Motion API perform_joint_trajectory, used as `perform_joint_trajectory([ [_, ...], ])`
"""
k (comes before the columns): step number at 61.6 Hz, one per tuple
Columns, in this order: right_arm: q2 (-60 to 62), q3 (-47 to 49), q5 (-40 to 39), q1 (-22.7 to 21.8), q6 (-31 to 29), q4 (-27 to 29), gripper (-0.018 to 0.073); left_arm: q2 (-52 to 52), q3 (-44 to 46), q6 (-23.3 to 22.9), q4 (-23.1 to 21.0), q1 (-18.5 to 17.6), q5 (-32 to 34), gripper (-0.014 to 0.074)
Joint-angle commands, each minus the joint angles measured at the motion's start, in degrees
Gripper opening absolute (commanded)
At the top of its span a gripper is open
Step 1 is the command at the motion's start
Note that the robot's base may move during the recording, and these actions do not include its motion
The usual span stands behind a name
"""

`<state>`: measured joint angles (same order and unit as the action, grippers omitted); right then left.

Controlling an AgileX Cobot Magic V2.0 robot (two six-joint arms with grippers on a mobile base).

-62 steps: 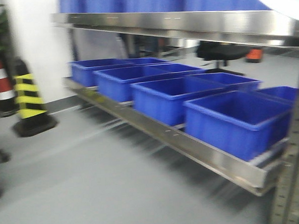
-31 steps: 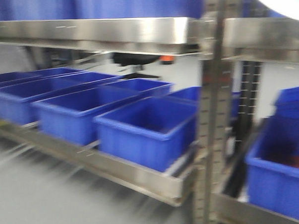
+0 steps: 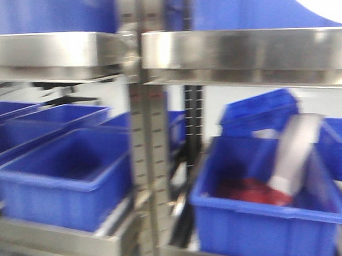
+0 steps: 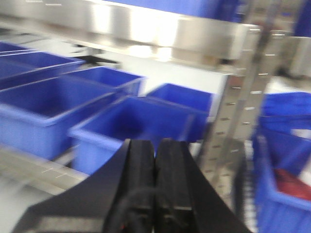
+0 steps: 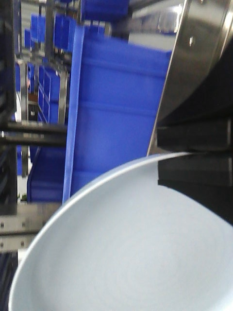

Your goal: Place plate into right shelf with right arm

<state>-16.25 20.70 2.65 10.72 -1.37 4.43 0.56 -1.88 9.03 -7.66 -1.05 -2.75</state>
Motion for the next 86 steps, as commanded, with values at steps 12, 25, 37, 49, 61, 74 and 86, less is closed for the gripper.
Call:
perform_joint_trajectory([
  [12, -0.5, 1.7, -6.0, -0.4, -0.1, 0.4, 0.0054, 0.6, -0.6, -0.4, -0.5, -0.1, 5.2, -0.0128],
  [25, -0.5, 1.7, -6.0, -0.4, -0.1, 0.4, 0.0054, 0.6, -0.6, -0.4, -0.5, -0.1, 5.2, -0.0128],
  [37, -0.5, 1.7, -6.0, -0.4, -0.1, 0.4, 0.0054, 0.6, -0.6, -0.4, -0.5, -0.1, 5.2, -0.0128],
  [49, -0.5, 1.7, -6.0, -0.4, -0.1, 0.4, 0.0054, 0.6, -0.6, -0.4, -0.5, -0.1, 5.2, -0.0128],
  [61, -0.5, 1.7, -6.0, -0.4, -0.1, 0.4, 0.0054, 0.6, -0.6, -0.4, -0.5, -0.1, 5.2, -0.0128],
  [74, -0.5, 1.7, -6.0, -0.4, -0.1, 0.4, 0.0054, 0.6, -0.6, -0.4, -0.5, -0.1, 5.2, -0.0128],
  [86, -0.5, 1.7, -6.0, -0.4, -0.1, 0.4, 0.0054, 0.6, -0.6, -0.4, -0.5, -0.1, 5.2, -0.0128],
])
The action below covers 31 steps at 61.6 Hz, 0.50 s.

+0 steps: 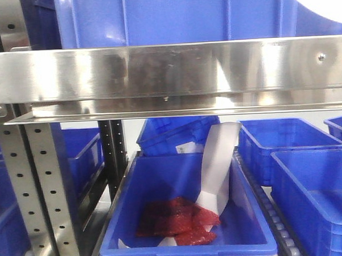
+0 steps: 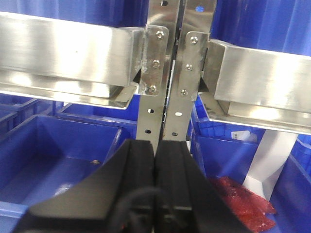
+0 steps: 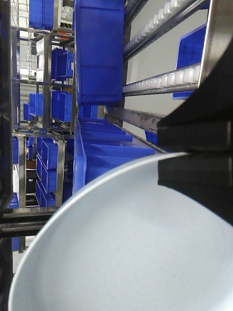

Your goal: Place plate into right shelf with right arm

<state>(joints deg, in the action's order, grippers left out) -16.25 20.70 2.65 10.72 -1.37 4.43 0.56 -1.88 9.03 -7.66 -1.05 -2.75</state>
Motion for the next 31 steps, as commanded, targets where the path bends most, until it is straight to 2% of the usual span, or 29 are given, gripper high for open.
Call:
perform_joint_trajectory([
  [1, -0.5, 1.7, -6.0, -0.4, -0.1, 0.4, 0.0054, 0.6, -0.6, -0.4, -0.5, -0.1, 5.2, -0.0128],
  [24, -0.6, 1.7, -7.7, -0.4, -0.1, 1.3, 0.0054, 0.6, -0.6, -0.4, -0.5, -0.1, 5.2, -0.0128],
  [31, -2.4, 4.8, -9.2, -0.4, -0.1, 1.9, 0.0054, 0.6, -0.6, -0.4, -0.5, -0.1, 5.2, -0.0128],
])
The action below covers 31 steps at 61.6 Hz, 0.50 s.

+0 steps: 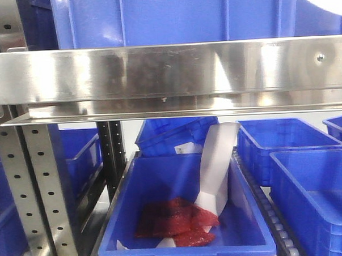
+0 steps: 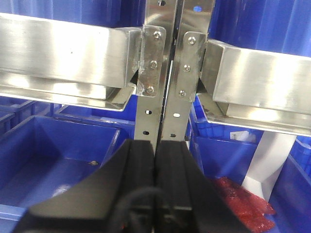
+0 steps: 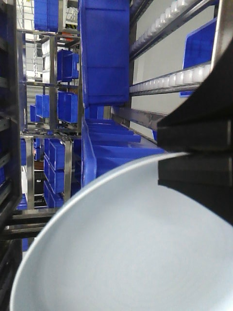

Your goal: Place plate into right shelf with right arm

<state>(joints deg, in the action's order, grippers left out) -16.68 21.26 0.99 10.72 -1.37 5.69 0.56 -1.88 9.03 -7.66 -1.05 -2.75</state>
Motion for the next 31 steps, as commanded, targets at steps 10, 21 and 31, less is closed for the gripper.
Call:
perform_joint_trajectory([
  [10, -10.0, 13.7, -7.4, -0.4, -0.1, 0.5, 0.0054, 0.6, -0.6, -0.4, -0.5, -0.1, 5.2, -0.0128],
  [21, -25.3, 26.6, -7.4, 2.9, -0.1, -0.2, 0.0054, 0.6, -0.6, -0.4, -0.5, -0.1, 5.2, -0.0128],
  [31, -38.4, 40.2, -7.8, 8.2, -0.1, -0.2, 0.0054, 0.6, -0.6, -0.4, -0.5, -0.1, 5.2, -0.0128],
])
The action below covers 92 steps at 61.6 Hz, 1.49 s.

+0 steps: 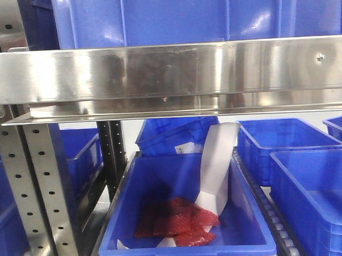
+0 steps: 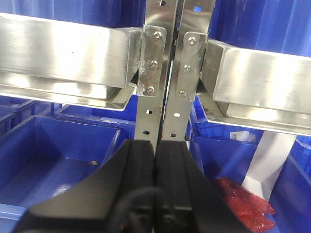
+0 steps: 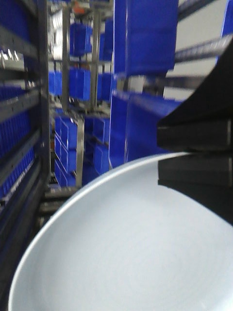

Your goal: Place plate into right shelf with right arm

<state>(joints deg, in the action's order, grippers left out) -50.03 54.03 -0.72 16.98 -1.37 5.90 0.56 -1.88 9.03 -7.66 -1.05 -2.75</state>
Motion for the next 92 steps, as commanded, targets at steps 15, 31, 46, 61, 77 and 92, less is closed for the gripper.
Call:
perform_joint_trajectory([
  [15, -22.6, 26.2, -5.6, 3.6, -0.1, -0.4, 0.0054, 0.6, -0.6, -0.4, -0.5, -0.1, 5.2, -0.0128],
  [31, -35.2, 36.7, -6.5, 3.6, -0.1, -0.4, 0.0054, 0.6, -0.6, -0.4, -0.5, -0.1, 5.2, -0.0128],
  [46, -41.4, 37.4, -12.6, 3.4, -0.1, -3.8, 0.0058, 0.6, -0.6, -0.4, -0.5, -0.1, 5.2, -0.0128],
  [61, -42.5, 37.4, -8.9, 3.0, -0.1, -3.7, 0.0244, 0.6, -0.6, -0.4, -0.5, -0.1, 5.2, -0.0128],
  [77, -42.2, 37.4, -8.6, 2.8, -0.1, -0.9, 0.0473, 0.6, -0.6, -0.4, -0.5, -0.1, 5.2, -0.0128],
  [92, -40.7, 37.1, -6.8, 1.0, -0.1, -0.1, 0.0044, 0.6, -0.6, -0.4, -0.5, -0.1, 5.2, -0.0128],
])
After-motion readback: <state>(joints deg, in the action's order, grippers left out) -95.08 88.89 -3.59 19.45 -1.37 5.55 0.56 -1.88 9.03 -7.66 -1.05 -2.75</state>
